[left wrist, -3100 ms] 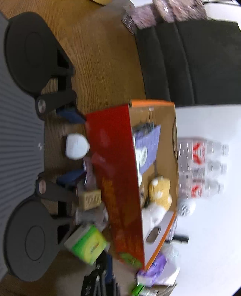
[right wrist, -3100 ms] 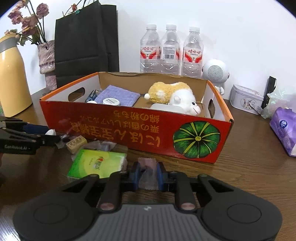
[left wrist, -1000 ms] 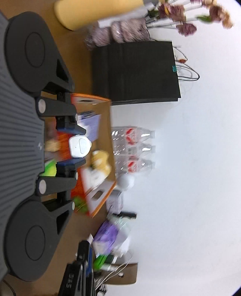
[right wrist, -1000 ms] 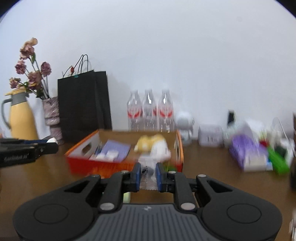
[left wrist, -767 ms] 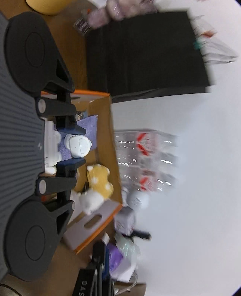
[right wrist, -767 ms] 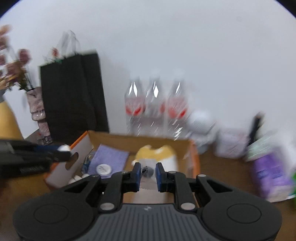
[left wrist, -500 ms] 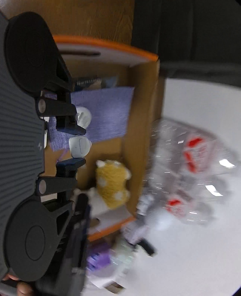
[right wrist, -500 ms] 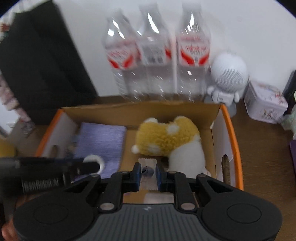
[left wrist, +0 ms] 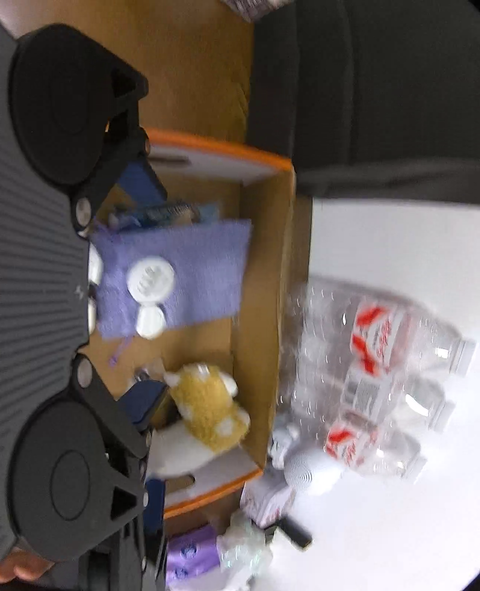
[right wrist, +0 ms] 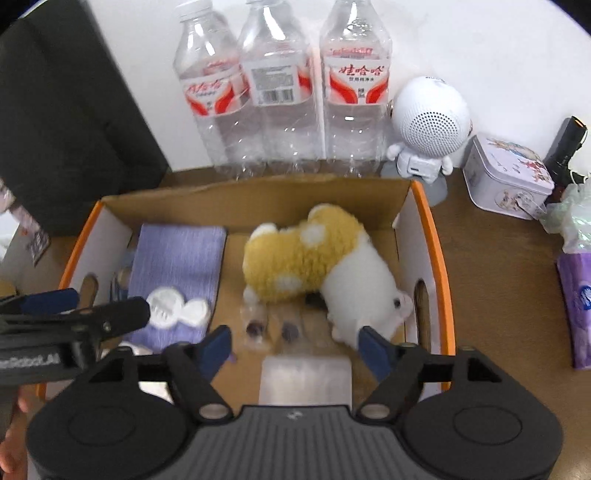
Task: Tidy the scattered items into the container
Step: 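Lower cap and bag into the box and open both grippers, then withdraw both grippers from the box back over the table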
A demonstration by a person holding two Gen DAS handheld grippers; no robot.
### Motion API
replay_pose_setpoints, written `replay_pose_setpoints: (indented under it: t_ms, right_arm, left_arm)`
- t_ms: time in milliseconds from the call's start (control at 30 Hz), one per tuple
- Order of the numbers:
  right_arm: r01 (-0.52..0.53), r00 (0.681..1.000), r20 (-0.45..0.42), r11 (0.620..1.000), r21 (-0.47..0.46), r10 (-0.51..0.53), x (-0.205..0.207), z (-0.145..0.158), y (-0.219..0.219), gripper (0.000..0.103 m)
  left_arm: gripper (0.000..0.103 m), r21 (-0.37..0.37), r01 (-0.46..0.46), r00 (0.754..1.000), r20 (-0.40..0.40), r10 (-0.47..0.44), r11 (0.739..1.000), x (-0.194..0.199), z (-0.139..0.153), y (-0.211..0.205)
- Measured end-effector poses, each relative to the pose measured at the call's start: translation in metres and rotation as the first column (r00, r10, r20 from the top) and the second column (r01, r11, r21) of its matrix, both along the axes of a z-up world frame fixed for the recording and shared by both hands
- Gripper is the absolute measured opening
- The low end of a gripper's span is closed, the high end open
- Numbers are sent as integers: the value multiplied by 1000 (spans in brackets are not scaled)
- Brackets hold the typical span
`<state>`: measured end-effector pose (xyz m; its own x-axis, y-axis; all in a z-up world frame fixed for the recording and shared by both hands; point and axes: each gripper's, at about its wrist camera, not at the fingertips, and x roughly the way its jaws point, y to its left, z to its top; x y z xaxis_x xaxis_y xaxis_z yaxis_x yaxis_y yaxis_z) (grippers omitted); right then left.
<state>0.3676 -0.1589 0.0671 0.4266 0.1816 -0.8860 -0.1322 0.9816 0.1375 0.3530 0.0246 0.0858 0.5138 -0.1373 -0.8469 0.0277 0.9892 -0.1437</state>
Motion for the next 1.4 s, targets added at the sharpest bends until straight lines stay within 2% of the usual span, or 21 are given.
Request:
replay_pose_setpoints:
  t_ms: [167, 300, 467, 567, 633, 733, 800, 833, 867, 933, 1067, 1133, 1233, 1333, 1400]
  right_arm:
    - [1, 1000, 1, 1000, 3, -1, -33, 19, -3, 77]
    - [-22, 999, 47, 1000, 3, 22, -69, 42, -10, 77]
    - [-42, 990, 135, 998, 45, 36, -124, 71, -23, 79]
    - [-70, 961, 273, 994, 90, 43, -178, 80, -37, 85]
    - [-91, 927, 371, 992, 85, 53, -221, 72, -44, 95]
    - [-91, 882, 467, 995, 43, 60, -280, 41, -49, 98]
    - [-74, 845, 532, 997, 5, 60, -315, 12, -50, 98]
    - [-71, 832, 549, 997, -31, 77, -330, -3, -49, 98]
    - [-65, 827, 555, 996, -61, 88, -345, -19, -47, 98]
    - [-77, 842, 530, 995, -67, 101, -362, -38, -46, 98]
    - [-73, 908, 416, 996, 54, 44, -370, -66, -52, 98]
    - [-57, 920, 390, 997, 46, 34, -365, -73, -49, 98]
    - [-56, 909, 411, 998, -28, 63, -369, -83, -38, 99]
    - [-53, 907, 417, 998, -41, 65, -374, -89, -33, 101]
    - [-44, 910, 410, 998, -44, 58, -373, -90, -33, 103]
  left_arm:
    - [103, 84, -3, 1000, -11, 4, 997, -39, 15, -6]
    - [103, 127, 28, 997, 70, -37, 991, -86, 45, -17]
    - [103, 125, 16, 988, 153, -35, 992, -141, 75, -25]
    - [103, 100, -2, 948, 316, -30, 995, -204, 82, -27]
    - [103, 91, 21, 913, 404, -56, 996, -248, 77, -29]
    - [103, 90, -2, 867, 496, -43, 996, -306, 48, -34]
    - [103, 93, -88, 835, 550, 22, 992, -345, 16, -37]
    - [103, 95, -123, 827, 560, 49, 988, -360, 3, -38]
    - [103, 110, -123, 827, 561, 41, 986, -374, -12, -39]
    - [103, 159, -84, 857, 516, -10, 984, -393, -38, -43]
    - [103, 201, -60, 901, 432, -34, 978, -400, -65, -46]
    - [103, 211, -57, 916, 400, -33, 976, -397, -73, -46]
    - [103, 162, -51, 929, 369, -12, 985, -389, -80, -37]
    - [103, 117, -37, 945, 328, -3, 992, -383, -88, -31]
    - [103, 113, -34, 945, 328, -5, 993, -384, -89, -30]
